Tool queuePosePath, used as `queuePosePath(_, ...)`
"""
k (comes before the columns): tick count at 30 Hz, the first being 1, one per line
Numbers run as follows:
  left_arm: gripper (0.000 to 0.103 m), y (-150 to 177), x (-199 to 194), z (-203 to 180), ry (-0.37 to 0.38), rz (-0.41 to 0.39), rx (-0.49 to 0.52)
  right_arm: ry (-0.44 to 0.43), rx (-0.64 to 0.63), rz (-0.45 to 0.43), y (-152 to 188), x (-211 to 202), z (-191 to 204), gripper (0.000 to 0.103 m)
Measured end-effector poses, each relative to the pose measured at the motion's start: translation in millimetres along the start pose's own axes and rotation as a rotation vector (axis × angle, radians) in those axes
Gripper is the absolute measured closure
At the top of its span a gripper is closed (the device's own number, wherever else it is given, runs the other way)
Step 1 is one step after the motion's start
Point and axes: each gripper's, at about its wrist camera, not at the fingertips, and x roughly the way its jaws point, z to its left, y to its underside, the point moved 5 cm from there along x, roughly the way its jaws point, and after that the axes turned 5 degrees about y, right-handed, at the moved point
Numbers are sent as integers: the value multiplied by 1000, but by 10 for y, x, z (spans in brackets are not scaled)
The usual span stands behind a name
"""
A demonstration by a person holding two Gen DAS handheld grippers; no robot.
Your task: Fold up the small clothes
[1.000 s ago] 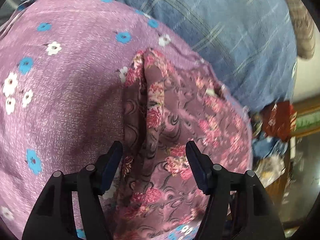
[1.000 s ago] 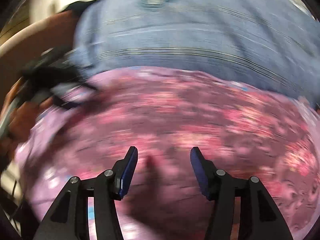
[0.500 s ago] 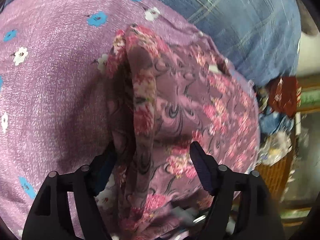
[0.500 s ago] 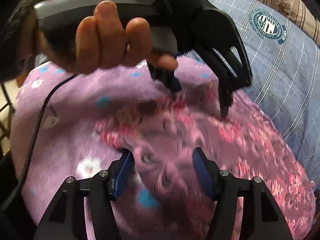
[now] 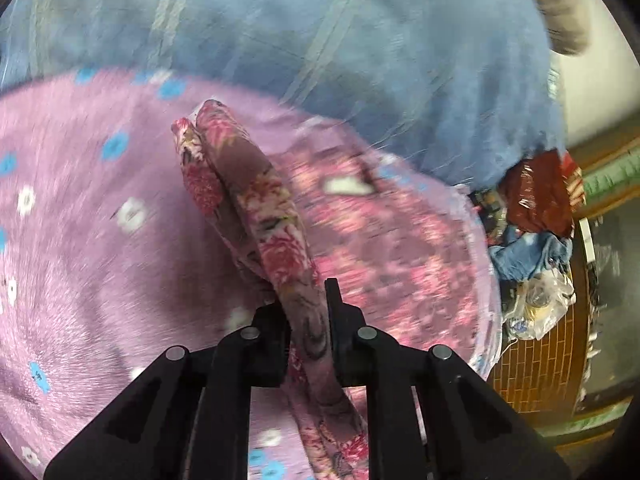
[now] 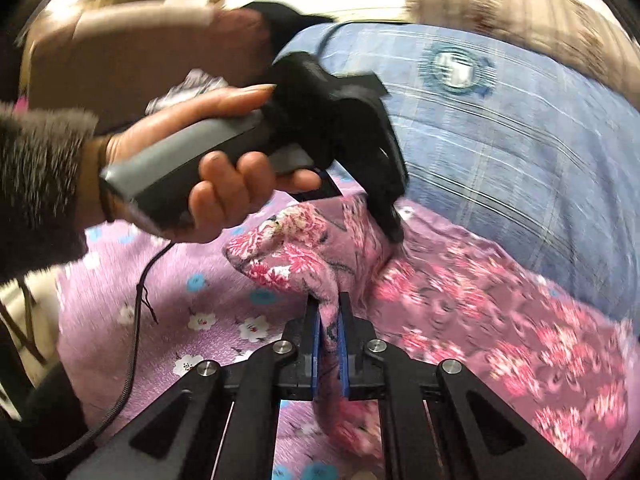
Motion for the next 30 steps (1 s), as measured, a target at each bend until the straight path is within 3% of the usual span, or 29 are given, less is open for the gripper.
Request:
queuePosePath(7,93,-178,346,-1000,43,-14,111,22,306,-67,56,-407,-894,97)
queuePosePath(14,93,-73,1260,-1841,36,117,216,49,550,-36,600,-679,-1589,97)
queuePosePath(17,93,40,1692,-1914,-37,169,230,42,655,31,964,-613,-1757,97)
queuePosePath(20,93,151,1981,-1758,-77,243,159,5,737,102,1271,-507,-1856,96)
queuePosePath(24,92,8,1659,-1628,-48,153,112,-12,750,93,1304,-619,-1929,90)
queuePosePath(26,76,-188,1316,-1454,-57,62,81,12,752,50,1264,-742,-2028,82)
queuePosePath(27,53,-268,1193,-1351,-75,32,63,25,767,24,1258,-802,-2104,71)
queuePosePath(28,38,-343,1073,-1231,-102,2,42,41,788,3,1260,-845,-2181,59)
queuePosePath(30,36,-418,971,-1050,-120,-14,1,58,828,-10,1260,-865,-2320,55)
